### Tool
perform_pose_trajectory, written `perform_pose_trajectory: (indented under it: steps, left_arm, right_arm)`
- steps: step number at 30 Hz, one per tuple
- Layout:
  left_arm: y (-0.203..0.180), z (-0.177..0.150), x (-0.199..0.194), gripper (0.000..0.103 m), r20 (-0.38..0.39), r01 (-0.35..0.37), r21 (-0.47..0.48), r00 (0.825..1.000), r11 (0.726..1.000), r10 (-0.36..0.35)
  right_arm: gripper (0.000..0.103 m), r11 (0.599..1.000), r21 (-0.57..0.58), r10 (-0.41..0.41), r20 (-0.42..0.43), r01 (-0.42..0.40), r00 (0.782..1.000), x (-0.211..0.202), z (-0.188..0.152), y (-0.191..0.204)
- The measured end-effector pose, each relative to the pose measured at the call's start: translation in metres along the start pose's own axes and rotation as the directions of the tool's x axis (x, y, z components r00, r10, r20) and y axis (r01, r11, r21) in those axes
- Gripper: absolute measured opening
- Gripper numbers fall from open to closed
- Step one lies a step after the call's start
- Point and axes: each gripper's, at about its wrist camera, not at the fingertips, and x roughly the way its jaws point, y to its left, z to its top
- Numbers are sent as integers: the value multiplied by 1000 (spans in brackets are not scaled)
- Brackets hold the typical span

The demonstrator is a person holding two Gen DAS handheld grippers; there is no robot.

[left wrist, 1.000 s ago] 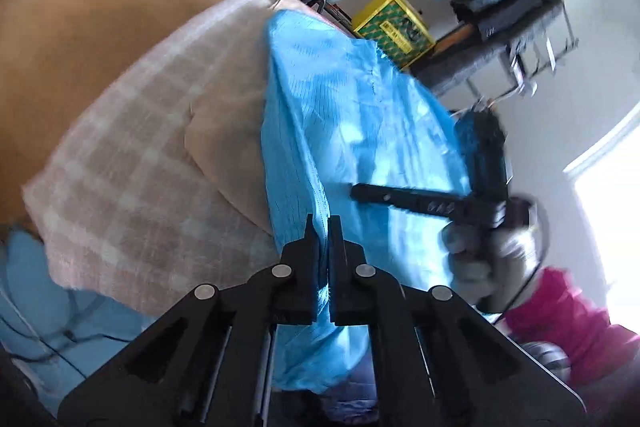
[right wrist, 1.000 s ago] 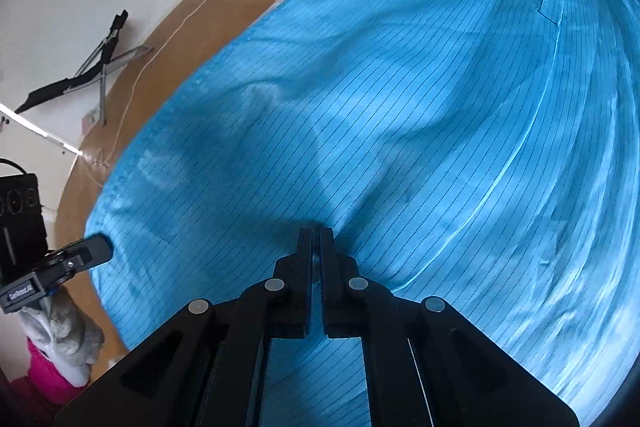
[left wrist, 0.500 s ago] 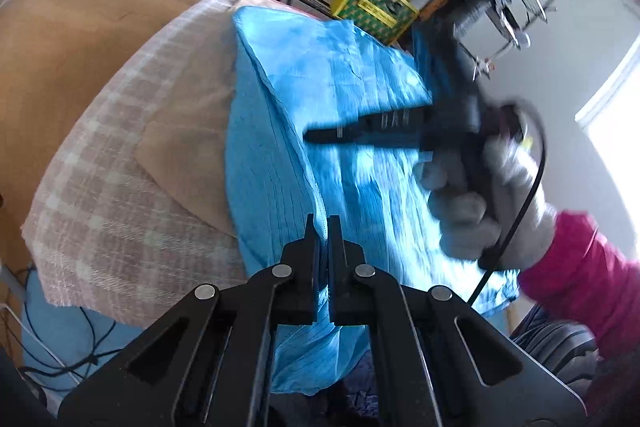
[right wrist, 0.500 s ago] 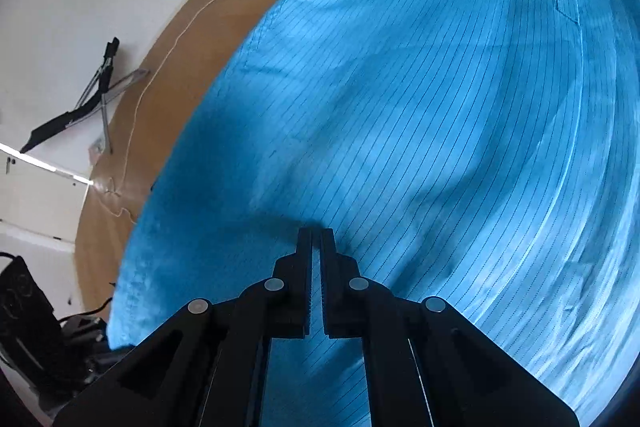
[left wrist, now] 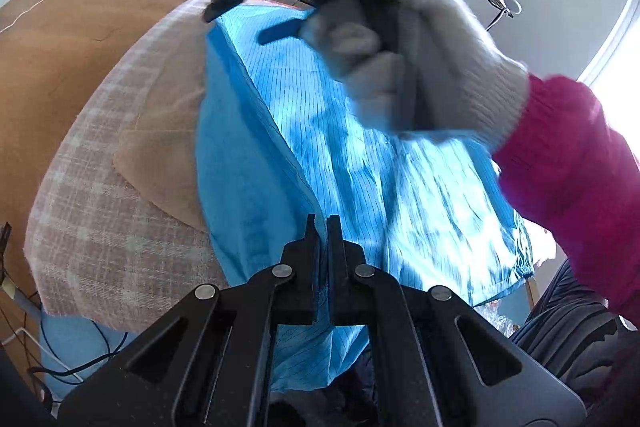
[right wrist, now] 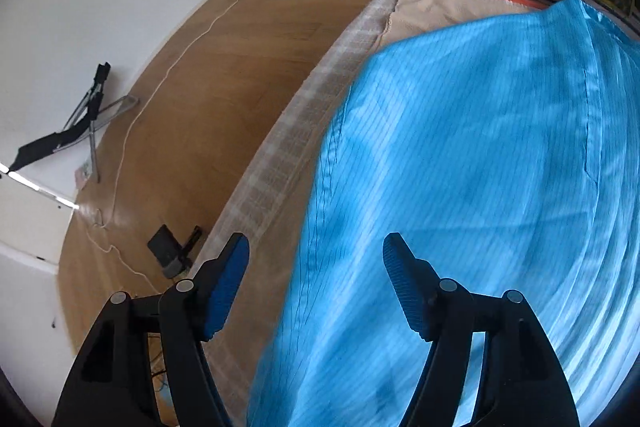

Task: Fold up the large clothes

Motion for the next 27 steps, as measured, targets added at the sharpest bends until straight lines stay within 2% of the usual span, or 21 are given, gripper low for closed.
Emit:
perform_pose_trajectory:
  steps: [2, 3, 4, 5, 6, 7, 11, 13, 14, 17, 19, 20, 21, 24, 27]
  left_arm:
    - [0, 0, -2, 0, -1, 6, 3, 1000, 1000, -6]
    - [0, 0, -3, 0, -2, 8, 7, 1000, 1000, -8]
    - [-1, 0, -4, 0, -3, 8, 13, 1000, 1000, -8]
    - [-2, 0, -5, 0, -5, 5, 20, 1000, 1000, -5]
    - [-4, 0, -5, 0, -7, -3, 31, 1000, 1000, 3]
    - [-4, 1, -4, 0, -10, -8, 39, 1000, 999, 9]
    - [5, -2, -2, 0, -24, -53, 27, 998, 998, 54]
    - [16, -7, -2, 0, -21, -69, -2, 997, 998, 69]
    - [23, -10, -3, 0, -17, -84, -25, 996, 996, 84]
    - [41, -20, -6, 0, -18, -126, -84, 992, 988, 125]
    - [55, -24, -7, 11, -27, -177, -128, 984, 976, 175]
    - [59, -26, -6, 34, -37, -191, -149, 981, 970, 188]
    - [66, -28, -6, 46, -34, -193, -178, 981, 965, 190]
    - [82, -32, -8, 47, -12, -134, -241, 991, 961, 135]
    - [88, -30, 2, 47, -38, -142, -247, 990, 959, 137]
  right_arm:
    - [64, 999, -2, -42, -11, 42, 999, 12, 5, 3]
    - [50, 998, 0, -59, -24, 59, 998, 17, 7, -2]
    - [39, 998, 0, -69, -42, 69, 997, 23, 9, -7]
    - [21, 997, 0, -76, -56, 76, 996, 27, 11, -9]
    - [15, 996, 2, -91, -70, 92, 993, 32, 11, -11]
    - [14, 995, 14, -93, -76, 95, 993, 35, 12, -14]
    - [15, 997, 78, -18, -58, 22, 998, 28, 10, -29]
    - [23, 997, 69, -20, -68, 25, 997, 23, 10, -32]
    - [33, 998, 62, -28, -70, 32, 997, 21, 10, -31]
    - [35, 998, 47, -34, -66, 37, 997, 20, 12, -30]
    - [35, 998, 56, -24, -75, 28, 997, 25, 16, -30]
    - [35, 998, 56, -24, -79, 28, 997, 29, 16, -29]
    - [35, 998, 54, -22, -85, 27, 996, 33, 17, -27]
    - [35, 998, 57, -22, -98, 28, 995, 43, 19, -24]
    - [35, 998, 61, -21, -104, 28, 994, 49, 18, -20]
